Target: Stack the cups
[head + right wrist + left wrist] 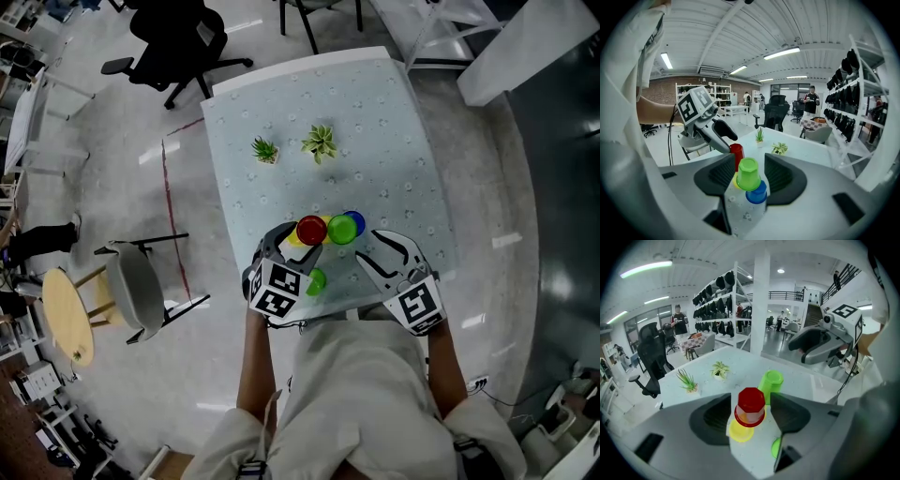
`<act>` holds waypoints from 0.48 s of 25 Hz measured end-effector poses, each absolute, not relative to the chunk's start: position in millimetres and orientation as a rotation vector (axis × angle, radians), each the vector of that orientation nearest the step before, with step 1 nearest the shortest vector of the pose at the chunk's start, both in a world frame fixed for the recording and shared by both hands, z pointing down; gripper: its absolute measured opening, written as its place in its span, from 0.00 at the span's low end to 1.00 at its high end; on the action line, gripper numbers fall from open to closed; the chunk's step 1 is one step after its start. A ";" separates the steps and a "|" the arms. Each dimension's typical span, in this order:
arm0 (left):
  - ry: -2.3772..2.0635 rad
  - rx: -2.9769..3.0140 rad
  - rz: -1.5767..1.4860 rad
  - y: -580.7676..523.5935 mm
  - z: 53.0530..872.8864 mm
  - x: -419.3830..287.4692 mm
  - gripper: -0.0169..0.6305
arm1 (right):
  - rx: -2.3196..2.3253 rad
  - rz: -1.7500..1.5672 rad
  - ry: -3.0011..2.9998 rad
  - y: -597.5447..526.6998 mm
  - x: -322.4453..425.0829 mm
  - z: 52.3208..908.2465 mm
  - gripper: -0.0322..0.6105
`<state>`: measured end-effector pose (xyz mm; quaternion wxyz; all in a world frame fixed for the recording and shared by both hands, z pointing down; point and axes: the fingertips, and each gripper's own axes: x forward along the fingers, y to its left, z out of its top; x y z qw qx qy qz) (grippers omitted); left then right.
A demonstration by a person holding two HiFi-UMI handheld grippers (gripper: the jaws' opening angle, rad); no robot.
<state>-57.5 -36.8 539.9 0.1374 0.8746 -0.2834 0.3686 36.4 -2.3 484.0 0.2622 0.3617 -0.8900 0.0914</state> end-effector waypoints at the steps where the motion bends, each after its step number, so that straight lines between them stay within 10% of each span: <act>1: -0.837 2.537 1.057 -35.7 535.7 -59.3 0.44 | 0.969 0.246 -2.416 1.0 34.0 482.7 0.35; 12: -0.959 2.572 0.961 -2.6 510.6 -85.1 0.37 | 0.735 0.225 -2.488 41.9 -19.3 493.7 0.34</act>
